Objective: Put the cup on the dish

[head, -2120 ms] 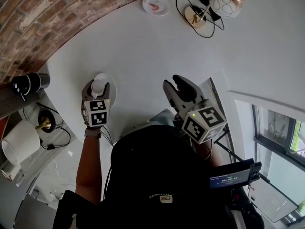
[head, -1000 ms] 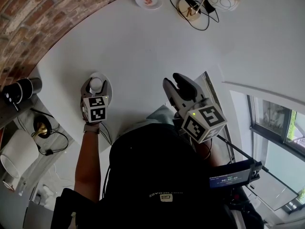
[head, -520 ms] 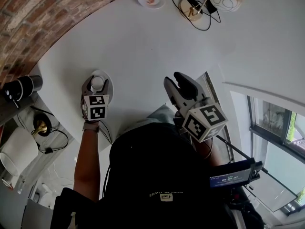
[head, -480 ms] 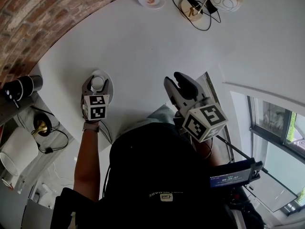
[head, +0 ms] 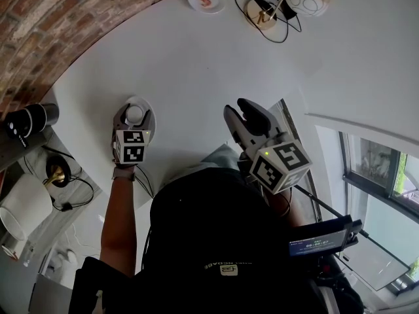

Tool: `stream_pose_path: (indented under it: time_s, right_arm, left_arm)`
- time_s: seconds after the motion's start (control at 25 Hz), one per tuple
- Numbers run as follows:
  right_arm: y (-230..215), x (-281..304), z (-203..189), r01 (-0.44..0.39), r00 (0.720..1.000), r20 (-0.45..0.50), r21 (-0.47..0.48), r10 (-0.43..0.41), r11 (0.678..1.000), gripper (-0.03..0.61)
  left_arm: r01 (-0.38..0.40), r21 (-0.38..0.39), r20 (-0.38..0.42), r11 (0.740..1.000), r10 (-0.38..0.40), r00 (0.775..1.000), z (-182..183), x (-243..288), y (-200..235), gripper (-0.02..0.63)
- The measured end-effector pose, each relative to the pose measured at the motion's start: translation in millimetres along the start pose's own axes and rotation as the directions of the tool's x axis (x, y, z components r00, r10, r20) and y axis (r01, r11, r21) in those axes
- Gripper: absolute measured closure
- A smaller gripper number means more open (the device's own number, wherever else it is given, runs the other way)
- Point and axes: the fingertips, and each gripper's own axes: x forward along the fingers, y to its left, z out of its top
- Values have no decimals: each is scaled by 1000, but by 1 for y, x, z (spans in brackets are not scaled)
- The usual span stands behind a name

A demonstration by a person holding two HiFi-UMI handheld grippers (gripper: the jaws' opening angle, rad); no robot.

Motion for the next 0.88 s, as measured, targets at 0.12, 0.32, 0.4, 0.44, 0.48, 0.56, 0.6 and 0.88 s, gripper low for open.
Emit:
stream_pose_path:
  time_s: [0.12, 0.32, 0.4, 0.44, 0.48, 0.56, 0.6, 0.88]
  right_arm:
    - [2, 0, 2, -3, 1000, 5, -6, 3, 1000, 431]
    - [3, 0, 3, -10, 1000, 17, 0, 10, 1000, 431]
    - [3, -1, 3, -8, 1000, 18, -1, 8, 1000, 431]
    - [2, -1, 3, -6, 1000, 17, -1, 6, 1000, 431]
    - [2, -2, 3, -5, 1000, 16, -1, 5, 1000, 431]
    - [2, -2, 2, -5, 1000, 14, 2, 4, 1000, 431]
    - [2, -2, 2, -5, 1000, 15, 3, 5, 1000, 431]
    - [0, -5, 2, -5, 1000, 23, 6, 5, 1000, 431]
  left_arm:
    - [9, -14, 3, 1000, -9, 1000, 0, 1, 0, 348]
    - [14, 0, -10, 1000, -14, 1000, -1, -1, -2, 347]
    - [15, 0, -27, 1000, -15, 1000, -4, 1, -2, 327]
    - [17, -3, -33, 1000, -17, 999, -6, 2, -3, 307]
    - [19, -6, -38, 1000, -19, 999, -7, 2, -4, 307]
    - [17, -3, -39, 1000, -18, 999, -7, 2, -5, 307]
    - [16, -2, -37, 1000, -16, 999, -6, 2, -5, 307]
    - [4, 12, -45, 1000, -3, 999, -7, 2, -3, 307]
